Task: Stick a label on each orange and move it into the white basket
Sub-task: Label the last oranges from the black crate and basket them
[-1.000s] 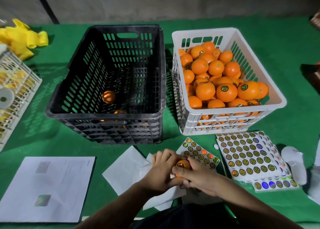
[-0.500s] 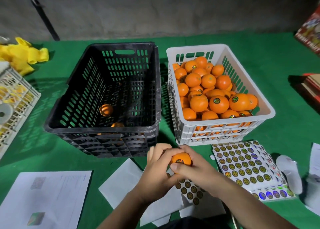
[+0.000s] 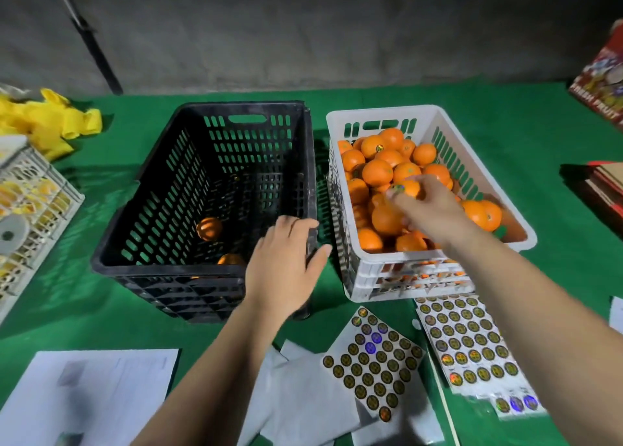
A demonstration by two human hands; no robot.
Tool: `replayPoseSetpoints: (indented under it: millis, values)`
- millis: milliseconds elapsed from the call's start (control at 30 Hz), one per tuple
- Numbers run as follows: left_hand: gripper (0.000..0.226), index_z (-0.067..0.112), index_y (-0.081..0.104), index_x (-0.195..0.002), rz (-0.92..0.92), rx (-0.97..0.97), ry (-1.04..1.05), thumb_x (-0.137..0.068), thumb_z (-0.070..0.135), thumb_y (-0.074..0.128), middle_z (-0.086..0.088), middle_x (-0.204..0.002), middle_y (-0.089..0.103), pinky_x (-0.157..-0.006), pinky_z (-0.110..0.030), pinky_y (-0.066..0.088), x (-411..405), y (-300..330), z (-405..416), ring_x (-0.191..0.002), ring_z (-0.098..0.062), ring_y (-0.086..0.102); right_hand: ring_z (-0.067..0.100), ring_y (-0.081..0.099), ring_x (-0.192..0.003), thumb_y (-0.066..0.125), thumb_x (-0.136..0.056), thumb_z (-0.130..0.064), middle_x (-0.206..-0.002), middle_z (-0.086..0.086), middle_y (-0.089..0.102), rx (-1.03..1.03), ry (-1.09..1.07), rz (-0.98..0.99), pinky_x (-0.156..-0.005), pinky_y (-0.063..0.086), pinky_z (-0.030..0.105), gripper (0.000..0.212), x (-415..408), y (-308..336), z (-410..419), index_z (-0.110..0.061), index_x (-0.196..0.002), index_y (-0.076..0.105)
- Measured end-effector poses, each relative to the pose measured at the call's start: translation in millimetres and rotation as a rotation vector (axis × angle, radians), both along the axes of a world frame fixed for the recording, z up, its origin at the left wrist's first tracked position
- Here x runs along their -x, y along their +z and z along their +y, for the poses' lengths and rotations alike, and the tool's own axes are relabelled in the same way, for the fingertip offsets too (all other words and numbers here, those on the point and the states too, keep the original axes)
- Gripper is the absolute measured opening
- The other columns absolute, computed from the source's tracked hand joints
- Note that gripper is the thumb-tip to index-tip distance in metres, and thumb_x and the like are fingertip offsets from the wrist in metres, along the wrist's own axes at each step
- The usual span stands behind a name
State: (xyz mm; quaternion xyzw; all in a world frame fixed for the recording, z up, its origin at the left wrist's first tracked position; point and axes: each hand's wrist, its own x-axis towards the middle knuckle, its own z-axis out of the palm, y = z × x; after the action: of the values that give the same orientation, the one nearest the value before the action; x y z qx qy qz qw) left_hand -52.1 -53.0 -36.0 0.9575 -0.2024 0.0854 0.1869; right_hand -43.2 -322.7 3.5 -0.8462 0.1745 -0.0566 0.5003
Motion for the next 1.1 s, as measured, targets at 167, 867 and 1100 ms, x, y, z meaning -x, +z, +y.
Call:
replayPoseSetpoints:
  millis: [167, 867, 1100]
  values:
    - [0.043, 0.026, 0.052, -0.141, -0.077, -0.079, 0.060, -0.105, 0.048, 0.046, 0.000, -0.128, 0.050, -0.089, -0.036, 0.051, 2, -8, -7, -0.105, -0.021, 0.063, 0.044, 0.051, -0.132, 0.056, -0.098, -0.062, -0.137, 0.019, 0.061, 0.479, -0.036, 0.162, -0.112, 0.039, 0.056, 0.070, -45, -8, -48, -0.020, -0.151, 0.039]
    - [0.036, 0.026, 0.053, -0.141, 0.090, -0.296, -0.093, -0.107, 0.025, 0.043, -0.003, -0.136, 0.055, -0.093, -0.041, 0.050, -113, 8, 40, -0.121, -0.029, 0.055, 0.037, 0.034, -0.145, 0.053, -0.101, -0.031, -0.170, 0.006, 0.016, 0.850, 0.602, -0.406, -0.109, 0.038, 0.053, 0.073, -20, -74, 70, -0.031, -0.164, 0.017]
    - [0.058, 0.029, 0.046, -0.150, 0.393, -0.870, -0.373, -0.097, 0.034, 0.066, -0.006, -0.146, 0.046, -0.098, -0.041, 0.047, -172, -39, 30, -0.131, -0.032, 0.050, 0.038, 0.035, -0.143, 0.056, -0.097, -0.021, -0.171, 0.009, 0.012, 0.907, 0.666, -0.420, -0.110, 0.036, 0.052, 0.084, -20, -79, 70, -0.035, -0.165, 0.009]
